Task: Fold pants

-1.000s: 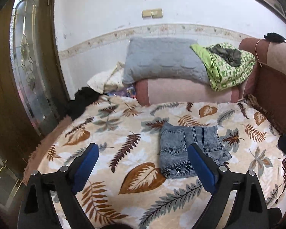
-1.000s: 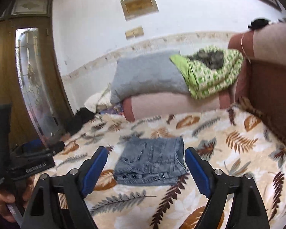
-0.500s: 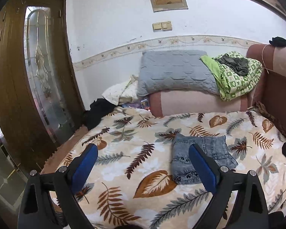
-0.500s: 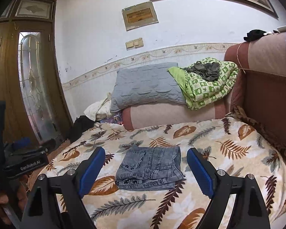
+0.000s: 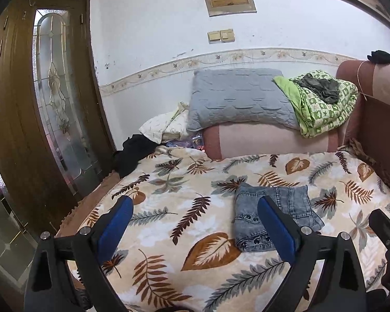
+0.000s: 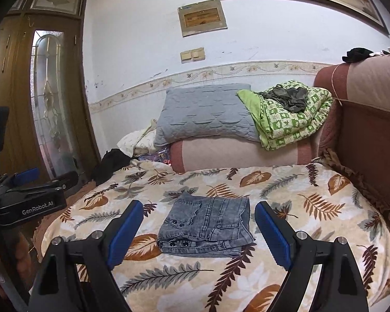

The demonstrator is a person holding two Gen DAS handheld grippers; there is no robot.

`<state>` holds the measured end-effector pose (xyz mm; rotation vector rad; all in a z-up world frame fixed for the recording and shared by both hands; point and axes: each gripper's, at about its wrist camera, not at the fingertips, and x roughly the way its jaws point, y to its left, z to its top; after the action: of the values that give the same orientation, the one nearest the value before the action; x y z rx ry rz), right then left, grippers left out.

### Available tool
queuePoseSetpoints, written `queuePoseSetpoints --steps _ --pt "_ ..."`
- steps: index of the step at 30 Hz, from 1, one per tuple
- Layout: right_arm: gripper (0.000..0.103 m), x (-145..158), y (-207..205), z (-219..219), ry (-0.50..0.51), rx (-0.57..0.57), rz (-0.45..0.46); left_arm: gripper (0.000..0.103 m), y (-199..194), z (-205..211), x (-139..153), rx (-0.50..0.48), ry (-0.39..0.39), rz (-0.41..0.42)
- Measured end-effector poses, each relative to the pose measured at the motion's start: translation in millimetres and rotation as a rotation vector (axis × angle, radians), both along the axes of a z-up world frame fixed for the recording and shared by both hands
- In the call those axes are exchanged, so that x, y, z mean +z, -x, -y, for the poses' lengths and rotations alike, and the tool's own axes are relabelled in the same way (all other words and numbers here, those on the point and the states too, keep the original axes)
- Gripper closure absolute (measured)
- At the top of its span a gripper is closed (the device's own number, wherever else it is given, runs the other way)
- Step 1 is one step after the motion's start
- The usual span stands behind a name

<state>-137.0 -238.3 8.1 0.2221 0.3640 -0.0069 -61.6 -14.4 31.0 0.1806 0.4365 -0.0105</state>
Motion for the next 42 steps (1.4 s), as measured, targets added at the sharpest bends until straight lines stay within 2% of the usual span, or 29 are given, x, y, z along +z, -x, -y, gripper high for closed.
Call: queuePoseSetpoints --steps 12,20,29,42 --pt "0.013 -2.6 -6.2 -5.7 0.011 0.008 -0.014 0.007 -2.5 -1.8 -1.1 0.007 0.003 -0.008" --pt "0.013 0.1 -5.0 -2.1 0.027 -0.033 -0.003 0.007 -2.9 -2.1 -2.0 0.005 0.009 -0.015" --pt "0.013 -2.8 -9.9 5.9 0.023 -0.067 -0.039 0.006 -3.2 0.2 -3.1 -0.007 0.008 -0.028" --pt "0.013 -10.3 -15.6 -0.5 0.03 -0.047 -0.064 0.006 -5.8 -0.7 -9.8 -0.022 0.027 -0.048"
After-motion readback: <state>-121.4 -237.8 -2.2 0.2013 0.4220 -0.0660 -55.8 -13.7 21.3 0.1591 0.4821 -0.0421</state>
